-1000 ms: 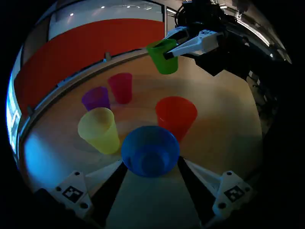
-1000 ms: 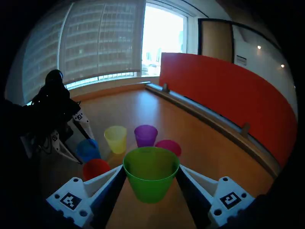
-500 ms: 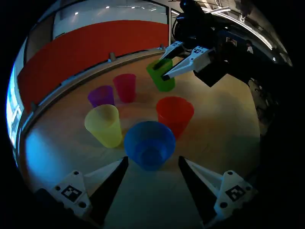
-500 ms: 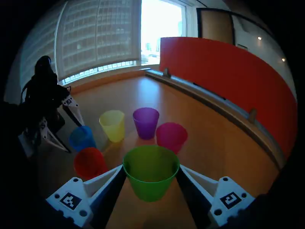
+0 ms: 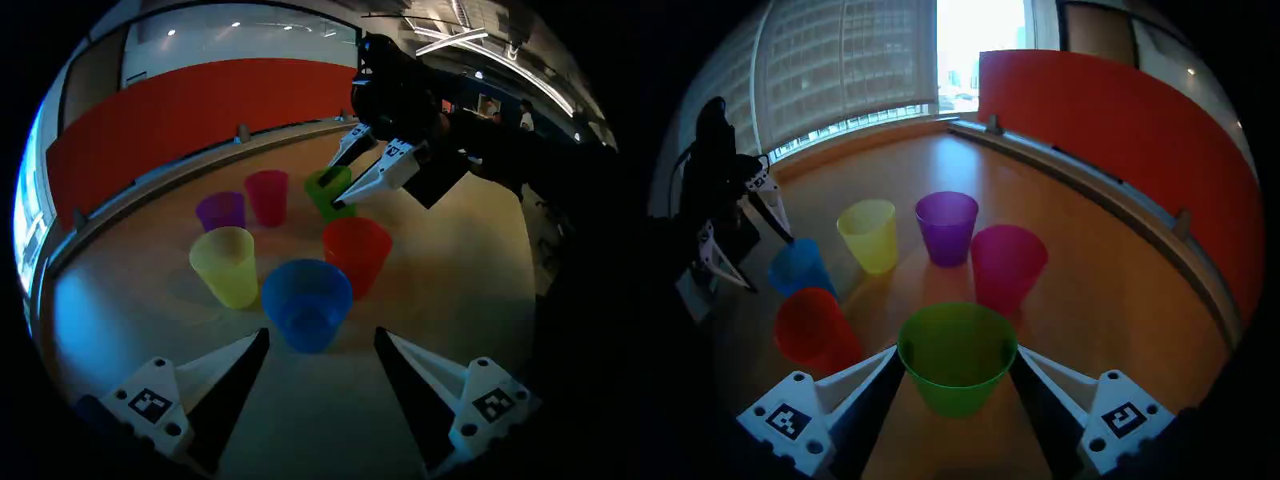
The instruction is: Pour water
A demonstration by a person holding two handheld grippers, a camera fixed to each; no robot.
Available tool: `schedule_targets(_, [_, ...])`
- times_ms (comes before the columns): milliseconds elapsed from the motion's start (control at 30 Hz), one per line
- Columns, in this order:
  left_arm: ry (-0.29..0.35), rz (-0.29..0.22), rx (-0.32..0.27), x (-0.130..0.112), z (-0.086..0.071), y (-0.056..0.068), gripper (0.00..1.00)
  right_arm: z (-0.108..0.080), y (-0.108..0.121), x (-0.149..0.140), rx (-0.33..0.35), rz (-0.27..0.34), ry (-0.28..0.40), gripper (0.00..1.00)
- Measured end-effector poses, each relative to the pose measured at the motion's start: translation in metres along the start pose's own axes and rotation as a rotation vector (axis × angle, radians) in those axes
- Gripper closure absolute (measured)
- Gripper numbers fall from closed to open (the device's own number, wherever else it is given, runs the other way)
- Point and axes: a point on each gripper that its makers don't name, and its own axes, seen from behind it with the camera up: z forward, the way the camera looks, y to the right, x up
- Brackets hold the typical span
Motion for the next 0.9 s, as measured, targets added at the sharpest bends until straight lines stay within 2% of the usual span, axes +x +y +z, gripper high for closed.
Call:
schedule_targets(267, [0.024, -0.01, -0.004, 0.002, -0.008, 0.003, 0.02, 0.004, 0.001, -0.006, -0.003, -0.004, -0.018, 0.09])
schedule_targets(633, [0.032, -0.008, -0.006, 0.002, -0.012, 0.004, 0.02, -0.006, 0.002, -0.021, -0.018, 0.018, -0.05, 0.08])
schedule_targets(700, [0.034, -0.011, -0.009, 0.002, -0.012, 0.006, 0.02, -0.007, 0.002, -0.026, -0.024, 0.016, -0.06, 0.07])
schedule_targets(767, [0.034, -0.011, -0.008, 0.001, -0.012, 0.006, 0.02, -0.007, 0.001, -0.029, -0.025, 0.013, -0.065, 0.01])
schedule_targets(900, [0.033, -0.007, -0.004, 0.001, -0.012, 0.006, 0.02, -0.009, -0.002, -0.03, -0.025, 0.015, -0.061, 0.0])
